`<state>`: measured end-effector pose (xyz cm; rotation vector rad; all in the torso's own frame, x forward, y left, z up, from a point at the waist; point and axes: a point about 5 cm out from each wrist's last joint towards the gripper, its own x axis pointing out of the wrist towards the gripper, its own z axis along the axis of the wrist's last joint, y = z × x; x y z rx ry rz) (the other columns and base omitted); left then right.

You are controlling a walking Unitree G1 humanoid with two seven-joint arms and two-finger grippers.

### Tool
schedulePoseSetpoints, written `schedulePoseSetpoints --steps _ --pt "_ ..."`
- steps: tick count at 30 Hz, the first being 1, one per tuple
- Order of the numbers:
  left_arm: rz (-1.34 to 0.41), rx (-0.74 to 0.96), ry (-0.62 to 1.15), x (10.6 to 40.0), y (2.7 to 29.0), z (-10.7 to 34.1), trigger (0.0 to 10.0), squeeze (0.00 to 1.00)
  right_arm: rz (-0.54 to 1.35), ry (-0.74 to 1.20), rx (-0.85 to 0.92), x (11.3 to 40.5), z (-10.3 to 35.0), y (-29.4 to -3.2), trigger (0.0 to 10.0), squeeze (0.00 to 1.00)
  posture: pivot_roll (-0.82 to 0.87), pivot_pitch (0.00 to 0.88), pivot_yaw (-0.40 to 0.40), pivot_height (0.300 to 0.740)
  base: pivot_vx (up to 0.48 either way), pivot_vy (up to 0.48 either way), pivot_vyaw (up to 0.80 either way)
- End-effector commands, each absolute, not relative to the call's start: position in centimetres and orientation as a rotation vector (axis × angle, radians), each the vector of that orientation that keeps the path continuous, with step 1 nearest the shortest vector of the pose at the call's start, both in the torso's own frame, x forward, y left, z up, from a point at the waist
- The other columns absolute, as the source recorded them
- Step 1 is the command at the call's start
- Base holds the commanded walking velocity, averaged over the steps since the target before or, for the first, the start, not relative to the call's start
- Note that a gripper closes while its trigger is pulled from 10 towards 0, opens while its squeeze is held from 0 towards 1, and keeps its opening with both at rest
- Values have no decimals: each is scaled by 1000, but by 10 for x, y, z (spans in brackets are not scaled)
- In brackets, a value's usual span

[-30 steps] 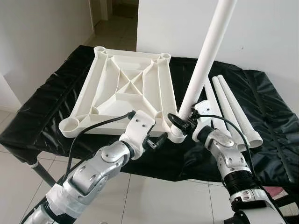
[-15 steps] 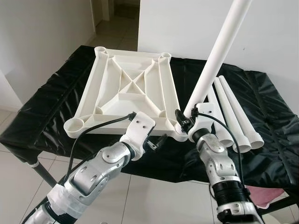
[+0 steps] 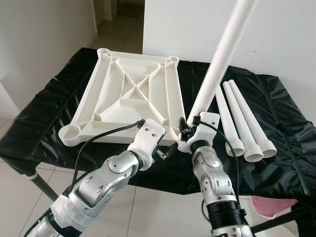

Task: Building children table

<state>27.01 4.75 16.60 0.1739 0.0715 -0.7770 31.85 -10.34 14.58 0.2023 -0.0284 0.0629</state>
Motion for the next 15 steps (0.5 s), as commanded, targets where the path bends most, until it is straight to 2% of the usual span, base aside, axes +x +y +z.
schedulePoseSetpoints --steps 1,5,6,15 --pt "-976 171 95 261 41 161 10000 0 63 -34 210 317 145 -108 10000 1000 63 35 -55 740 0 0 0" --pt "-976 173 95 261 41 161 10000 0 70 -50 185 316 147 -111 10000 1000 62 37 -55 740 0 0 0" --pt "-970 176 95 262 43 161 10000 0 93 -73 130 311 149 -116 10000 0 61 41 -58 740 0 0 0" --pt "-898 195 91 275 59 162 10000 0 160 -102 78 290 145 -126 10000 0 60 61 -73 740 0 0 0"
